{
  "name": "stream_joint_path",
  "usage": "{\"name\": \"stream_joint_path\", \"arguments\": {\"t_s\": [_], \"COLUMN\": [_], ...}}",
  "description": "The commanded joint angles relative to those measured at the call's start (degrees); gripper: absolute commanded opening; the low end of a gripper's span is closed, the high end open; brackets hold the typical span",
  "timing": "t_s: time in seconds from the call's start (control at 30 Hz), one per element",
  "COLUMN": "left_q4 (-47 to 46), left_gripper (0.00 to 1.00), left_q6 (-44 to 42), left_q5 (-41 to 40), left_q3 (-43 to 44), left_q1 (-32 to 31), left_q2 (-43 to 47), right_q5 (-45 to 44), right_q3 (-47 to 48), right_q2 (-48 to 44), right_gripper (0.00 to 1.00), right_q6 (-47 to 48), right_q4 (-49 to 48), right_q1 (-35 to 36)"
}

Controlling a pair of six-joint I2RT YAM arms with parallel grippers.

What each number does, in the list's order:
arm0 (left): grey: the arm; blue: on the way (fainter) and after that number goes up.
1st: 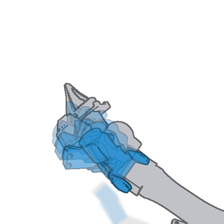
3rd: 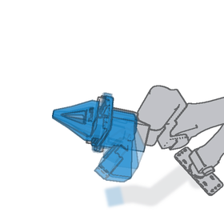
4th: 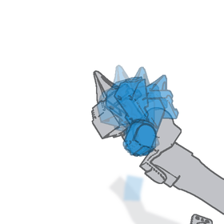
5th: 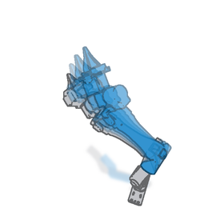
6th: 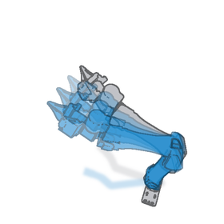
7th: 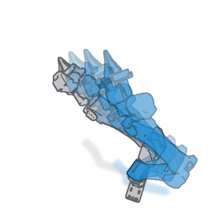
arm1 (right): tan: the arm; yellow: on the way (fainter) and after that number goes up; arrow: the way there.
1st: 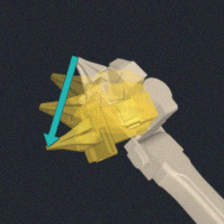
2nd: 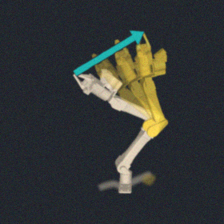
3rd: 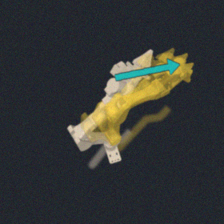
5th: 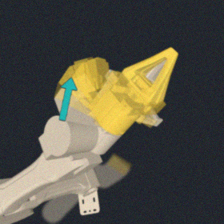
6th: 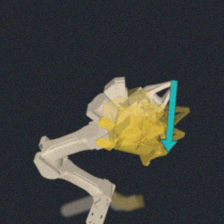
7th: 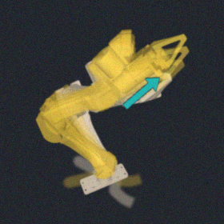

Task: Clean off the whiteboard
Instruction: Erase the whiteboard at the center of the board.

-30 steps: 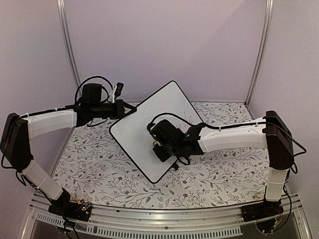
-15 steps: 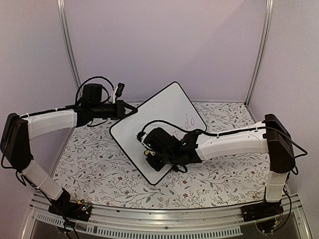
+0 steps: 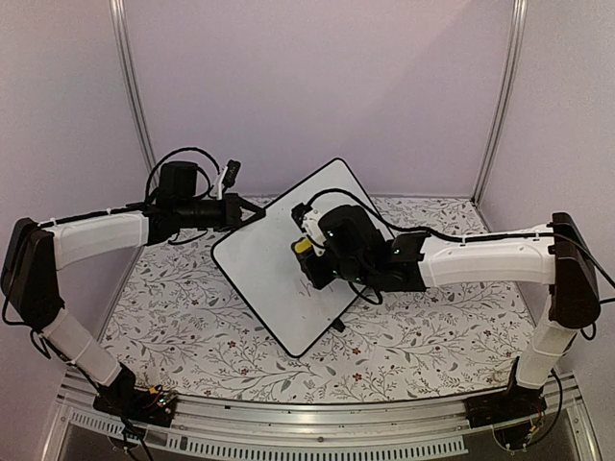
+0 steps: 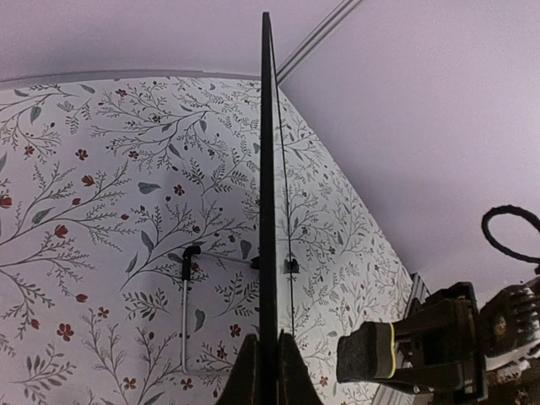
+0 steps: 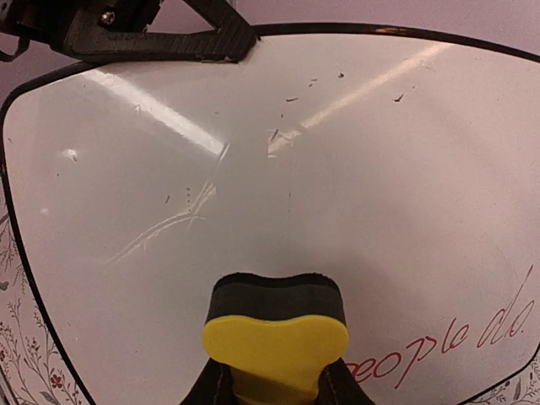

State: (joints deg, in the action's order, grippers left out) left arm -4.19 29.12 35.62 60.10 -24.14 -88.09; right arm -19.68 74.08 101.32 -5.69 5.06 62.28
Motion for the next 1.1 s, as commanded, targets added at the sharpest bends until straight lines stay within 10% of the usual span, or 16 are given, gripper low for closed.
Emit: {"name": "stream_joint_path", "arguments": {"t_s": [0.0,1.07], "left_q4": [-2.3,-2.3], "left_gripper": [0.0,0.0], "left_q6": [-1.4,-1.4], "left_q5": [2.4,2.5], "left_q3": [0.5,0.5], "left_q1": [-1.0,-1.0], "left_q2": [0.8,0.8], "right_q5": [2.0,11.6], "right_q3": [0.4,-12.4], "right_q2": [1.4,5.8], "right_gripper": [0.0,0.0], "right_q6": [1.1,-4.4], "right_q4": [-4.5,-14.9], "right_q1": [0.3,-1.5]}}
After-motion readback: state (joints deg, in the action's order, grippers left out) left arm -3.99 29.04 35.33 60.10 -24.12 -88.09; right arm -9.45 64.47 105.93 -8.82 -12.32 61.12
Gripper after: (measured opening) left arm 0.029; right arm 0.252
